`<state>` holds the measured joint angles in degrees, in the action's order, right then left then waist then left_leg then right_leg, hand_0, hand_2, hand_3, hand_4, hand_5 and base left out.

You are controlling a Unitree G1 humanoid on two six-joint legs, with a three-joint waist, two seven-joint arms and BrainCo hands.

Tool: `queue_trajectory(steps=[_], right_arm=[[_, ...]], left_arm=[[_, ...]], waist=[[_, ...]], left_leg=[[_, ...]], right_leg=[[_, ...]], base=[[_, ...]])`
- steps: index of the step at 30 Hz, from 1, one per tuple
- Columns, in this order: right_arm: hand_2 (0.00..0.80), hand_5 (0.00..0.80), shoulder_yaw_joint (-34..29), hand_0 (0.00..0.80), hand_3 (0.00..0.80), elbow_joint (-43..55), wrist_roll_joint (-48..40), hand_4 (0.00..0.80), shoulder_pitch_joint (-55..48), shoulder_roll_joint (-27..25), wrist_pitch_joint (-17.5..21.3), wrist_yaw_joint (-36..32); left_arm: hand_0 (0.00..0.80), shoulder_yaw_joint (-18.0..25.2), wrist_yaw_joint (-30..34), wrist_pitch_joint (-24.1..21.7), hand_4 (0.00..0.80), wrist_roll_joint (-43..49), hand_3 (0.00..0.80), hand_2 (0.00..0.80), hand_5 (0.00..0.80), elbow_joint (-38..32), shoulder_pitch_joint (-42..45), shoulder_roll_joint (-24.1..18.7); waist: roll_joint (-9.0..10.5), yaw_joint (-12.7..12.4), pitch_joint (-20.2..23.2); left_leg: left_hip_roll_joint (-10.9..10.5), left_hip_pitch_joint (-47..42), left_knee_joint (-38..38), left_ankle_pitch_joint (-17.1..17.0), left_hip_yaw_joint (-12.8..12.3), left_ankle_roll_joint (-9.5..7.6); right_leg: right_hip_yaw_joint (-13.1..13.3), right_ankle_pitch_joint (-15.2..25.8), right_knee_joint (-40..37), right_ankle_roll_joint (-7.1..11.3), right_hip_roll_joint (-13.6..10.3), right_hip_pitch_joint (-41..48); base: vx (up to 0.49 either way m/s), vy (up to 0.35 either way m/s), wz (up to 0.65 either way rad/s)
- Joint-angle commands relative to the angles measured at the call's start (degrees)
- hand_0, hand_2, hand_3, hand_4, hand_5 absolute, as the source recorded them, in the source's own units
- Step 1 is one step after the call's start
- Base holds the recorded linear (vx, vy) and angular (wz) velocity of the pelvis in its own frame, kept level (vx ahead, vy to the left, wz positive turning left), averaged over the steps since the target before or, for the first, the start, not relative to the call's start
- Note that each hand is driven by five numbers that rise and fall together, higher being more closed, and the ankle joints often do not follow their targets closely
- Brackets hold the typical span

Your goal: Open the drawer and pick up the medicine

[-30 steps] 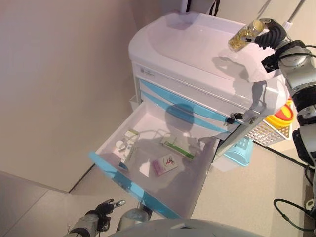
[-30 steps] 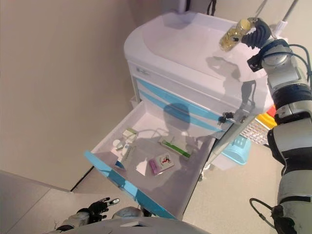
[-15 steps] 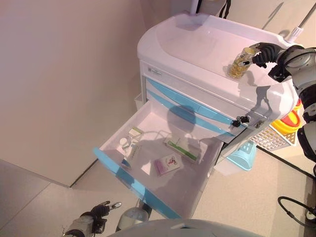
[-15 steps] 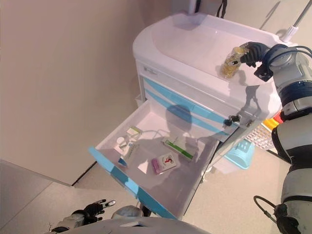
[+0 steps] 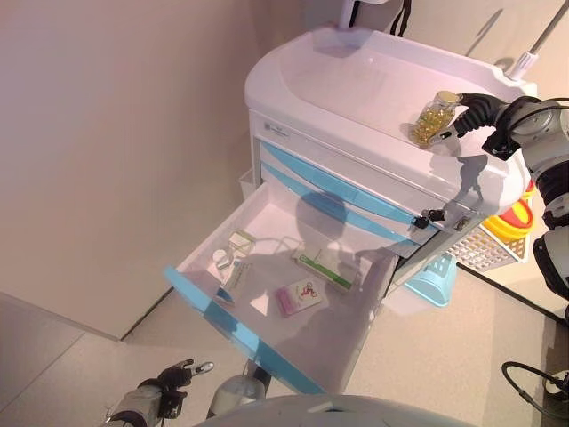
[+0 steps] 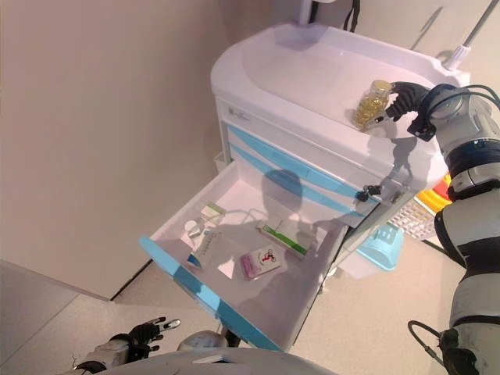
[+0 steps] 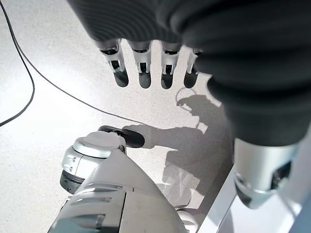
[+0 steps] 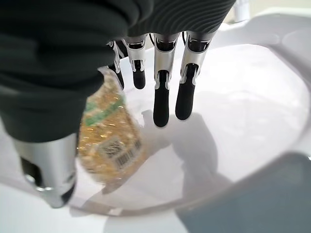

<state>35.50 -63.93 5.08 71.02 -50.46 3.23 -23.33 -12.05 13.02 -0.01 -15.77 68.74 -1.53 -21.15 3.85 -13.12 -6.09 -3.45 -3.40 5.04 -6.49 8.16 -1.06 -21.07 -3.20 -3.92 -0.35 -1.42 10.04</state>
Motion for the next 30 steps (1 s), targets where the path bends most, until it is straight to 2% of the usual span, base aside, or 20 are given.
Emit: queue_trajectory(steps=[1, 6, 9, 14, 20, 24, 30], right_arm=[[0.0, 0.0, -0.73, 0.0, 0.0, 4.48, -5.64, 0.0, 2.3, -3.32, 0.92, 6.35], [0.0, 0.0, -3.08, 0.0, 0.0, 5.6, -8.52, 0.0, 2.13, -4.24, 1.11, 12.77], [0.0, 0.0, -6.61, 0.0, 0.0, 7.15, -15.76, 0.0, 1.56, -4.28, -0.59, 18.95], [0.0, 0.0, -13.81, 0.0, 0.0, 8.21, -20.39, 0.0, -1.26, -4.17, 1.82, 28.42], [0.0, 0.0, -17.11, 0.0, 0.0, 10.91, -22.82, 0.0, -3.91, -5.56, 5.01, 32.66], [0.0, 0.0, -19.85, 0.0, 0.0, 14.22, -27.52, 0.0, -7.17, -6.13, 7.83, 34.77], [0.0, 0.0, -27.16, 0.0, 0.0, 19.9, -35.03, 0.0, -15.96, -4.22, 9.15, 33.87]], left_arm=[[0.0, -2.55, 0.62, 0.1, 0.0, 0.09, 0.0, 0.0, 0.0, 0.56, -1.05, -1.68], [0.0, -2.87, 0.95, 0.01, 0.0, -0.05, 0.0, 0.0, 0.0, 0.48, -0.9, -1.74], [0.0, -3.05, 1.15, -0.52, 0.0, -0.3, 0.0, 0.0, 0.0, 0.74, -0.68, -1.7], [0.0, -3.51, 1.63, -1.42, 0.0, 0.33, 0.0, 0.0, 0.0, 1.41, -0.29, -1.48], [0.0, -4.24, 1.72, -1.89, 0.0, 1.48, 0.0, 0.0, 0.0, 1.76, 0.44, -1.61], [0.0, -5.05, 2.45, -2.44, 0.0, 3.14, 0.0, 0.0, 0.0, 1.56, 0.78, -1.93], [0.0, -5.63, 2.76, -2.3, 0.0, 3.0, 0.0, 0.0, 0.0, 0.68, -0.18, -1.81]], waist=[[0.78, 0.05, 1.65], [0.54, 0.41, 1.77], [0.27, 0.77, 1.75], [-0.3, 1.53, 1.78], [-0.6, 3.0, 1.94], [-0.91, 4.6, 1.95], [-1.51, 7.54, 2.1]], left_leg=[[-1.41, -0.45, -0.04, 4.87, -2.39, 0.17], [-1.38, -1.01, -0.04, 5.24, -2.58, -0.03], [-1.21, -1.29, -0.06, 5.46, -3.01, -0.04], [-1.01, -1.87, -0.31, 6.21, -3.81, -0.21], [-0.77, -2.33, -0.6, 6.87, -5.12, -0.38], [-0.44, -2.71, -0.56, 7.29, -6.35, -0.41], [-0.11, -3.09, -0.57, 7.89, -8.32, -0.37]], right_leg=[[3.67, 2.51, 4.8, 4.18, -3.64, -3.8], [4.1, 2.13, 5.46, 4.15, -3.65, -3.75], [4.41, 1.99, 5.81, 4.19, -3.68, -3.83], [5.11, 1.62, 6.27, 4.25, -3.67, -3.85], [6.64, 1.33, 6.78, 4.24, -3.46, -4.35], [8.04, 1.41, 6.68, 4.31, -3.09, -4.7], [10.59, 1.76, 5.95, 4.23, -2.37, -5.19]], base=[[0.0, 0.0, 0.0], [0.0, 0.0, 0.0], [0.0, 0.0, 0.0], [0.0, 0.0, 0.0], [-0.023, -0.018, -0.1], [-0.019, -0.034, -0.15], [-0.016, -0.025, -0.29]])
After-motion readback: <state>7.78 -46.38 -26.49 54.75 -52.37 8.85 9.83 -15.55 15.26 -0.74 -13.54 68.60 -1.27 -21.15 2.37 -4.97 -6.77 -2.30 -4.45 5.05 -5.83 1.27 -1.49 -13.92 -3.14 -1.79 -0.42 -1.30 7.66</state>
